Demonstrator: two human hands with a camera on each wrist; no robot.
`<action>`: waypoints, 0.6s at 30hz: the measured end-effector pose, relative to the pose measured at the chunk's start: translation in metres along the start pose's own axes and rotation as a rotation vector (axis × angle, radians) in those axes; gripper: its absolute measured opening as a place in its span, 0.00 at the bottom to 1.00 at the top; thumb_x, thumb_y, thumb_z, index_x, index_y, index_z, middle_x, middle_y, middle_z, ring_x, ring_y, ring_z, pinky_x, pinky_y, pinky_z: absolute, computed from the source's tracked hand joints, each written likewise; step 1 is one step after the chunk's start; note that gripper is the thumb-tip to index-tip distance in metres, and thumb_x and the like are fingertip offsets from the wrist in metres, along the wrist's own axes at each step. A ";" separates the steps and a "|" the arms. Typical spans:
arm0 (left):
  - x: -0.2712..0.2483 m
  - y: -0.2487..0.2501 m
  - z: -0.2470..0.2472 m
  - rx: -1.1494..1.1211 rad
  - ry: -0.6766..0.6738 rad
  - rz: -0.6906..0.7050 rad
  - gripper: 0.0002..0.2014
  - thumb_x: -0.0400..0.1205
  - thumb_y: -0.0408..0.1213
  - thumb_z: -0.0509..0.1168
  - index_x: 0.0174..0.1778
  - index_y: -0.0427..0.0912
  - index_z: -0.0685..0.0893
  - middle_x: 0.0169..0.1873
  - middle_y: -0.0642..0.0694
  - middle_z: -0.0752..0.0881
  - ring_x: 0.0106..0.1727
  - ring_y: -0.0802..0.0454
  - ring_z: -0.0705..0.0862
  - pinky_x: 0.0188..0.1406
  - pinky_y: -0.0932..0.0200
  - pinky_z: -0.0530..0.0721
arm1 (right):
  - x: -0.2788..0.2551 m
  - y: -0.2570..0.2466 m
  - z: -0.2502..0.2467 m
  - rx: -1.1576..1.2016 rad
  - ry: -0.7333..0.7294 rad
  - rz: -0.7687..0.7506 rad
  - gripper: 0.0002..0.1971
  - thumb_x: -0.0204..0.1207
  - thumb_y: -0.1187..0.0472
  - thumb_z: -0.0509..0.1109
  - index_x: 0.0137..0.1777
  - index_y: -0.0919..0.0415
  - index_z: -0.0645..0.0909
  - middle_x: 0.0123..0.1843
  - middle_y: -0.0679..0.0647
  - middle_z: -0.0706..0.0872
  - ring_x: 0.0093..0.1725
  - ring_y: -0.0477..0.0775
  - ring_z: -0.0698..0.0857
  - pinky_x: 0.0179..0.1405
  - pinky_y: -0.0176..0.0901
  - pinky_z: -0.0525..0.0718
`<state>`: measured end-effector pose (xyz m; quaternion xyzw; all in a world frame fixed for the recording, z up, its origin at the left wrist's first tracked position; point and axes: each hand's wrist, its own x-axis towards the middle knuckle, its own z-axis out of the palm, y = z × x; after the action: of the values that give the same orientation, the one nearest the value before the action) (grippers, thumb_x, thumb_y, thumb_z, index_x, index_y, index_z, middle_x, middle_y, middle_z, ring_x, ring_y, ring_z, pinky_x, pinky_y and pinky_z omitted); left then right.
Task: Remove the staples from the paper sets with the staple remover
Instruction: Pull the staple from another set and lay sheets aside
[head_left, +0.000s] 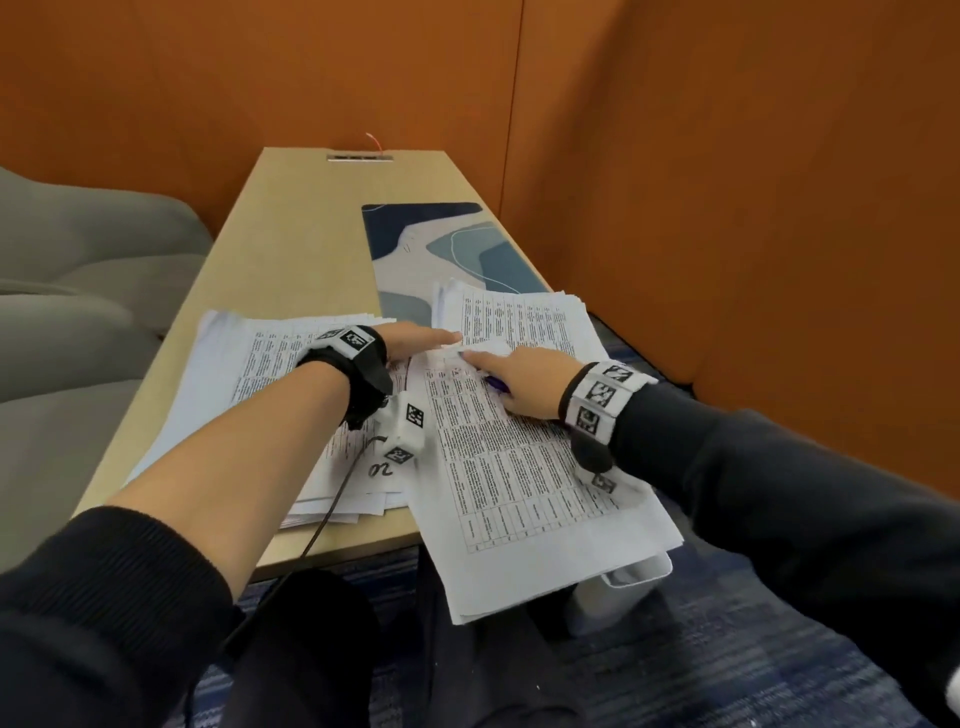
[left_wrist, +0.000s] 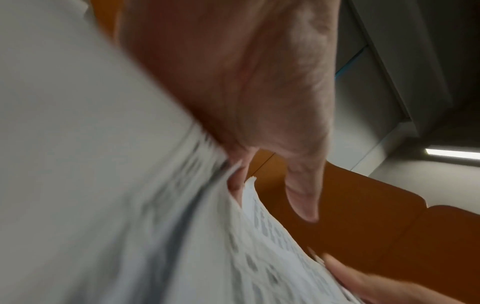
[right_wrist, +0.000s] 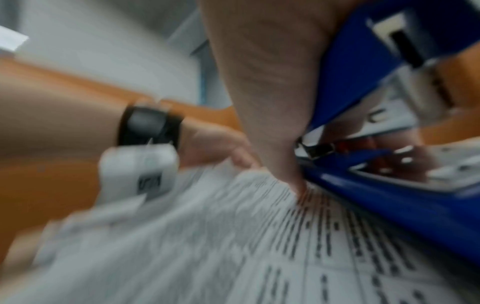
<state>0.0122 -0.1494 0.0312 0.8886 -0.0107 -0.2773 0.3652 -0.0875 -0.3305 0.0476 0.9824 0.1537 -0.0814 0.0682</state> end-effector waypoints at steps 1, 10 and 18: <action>0.001 -0.004 -0.006 -0.020 -0.042 -0.025 0.46 0.57 0.73 0.73 0.66 0.45 0.82 0.56 0.40 0.88 0.53 0.45 0.87 0.62 0.51 0.81 | -0.003 0.010 -0.001 0.112 -0.003 0.026 0.33 0.84 0.56 0.62 0.86 0.46 0.53 0.54 0.59 0.85 0.40 0.53 0.78 0.39 0.42 0.74; -0.039 -0.019 -0.037 -0.299 -0.009 0.148 0.15 0.78 0.29 0.70 0.60 0.35 0.82 0.51 0.38 0.89 0.43 0.47 0.89 0.38 0.58 0.90 | -0.067 0.136 -0.003 0.244 -0.186 0.448 0.37 0.74 0.54 0.76 0.81 0.46 0.64 0.73 0.56 0.78 0.62 0.61 0.82 0.58 0.48 0.82; -0.061 -0.033 0.025 -0.620 -0.040 0.119 0.18 0.73 0.33 0.75 0.58 0.36 0.84 0.54 0.36 0.89 0.55 0.38 0.88 0.56 0.43 0.85 | -0.109 0.153 0.056 0.023 -0.620 0.486 0.39 0.72 0.54 0.75 0.82 0.39 0.63 0.75 0.51 0.77 0.65 0.54 0.80 0.58 0.44 0.81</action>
<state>-0.0578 -0.1275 0.0247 0.7271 0.0150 -0.2630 0.6340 -0.1495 -0.5159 0.0289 0.9196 -0.1122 -0.3576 0.1178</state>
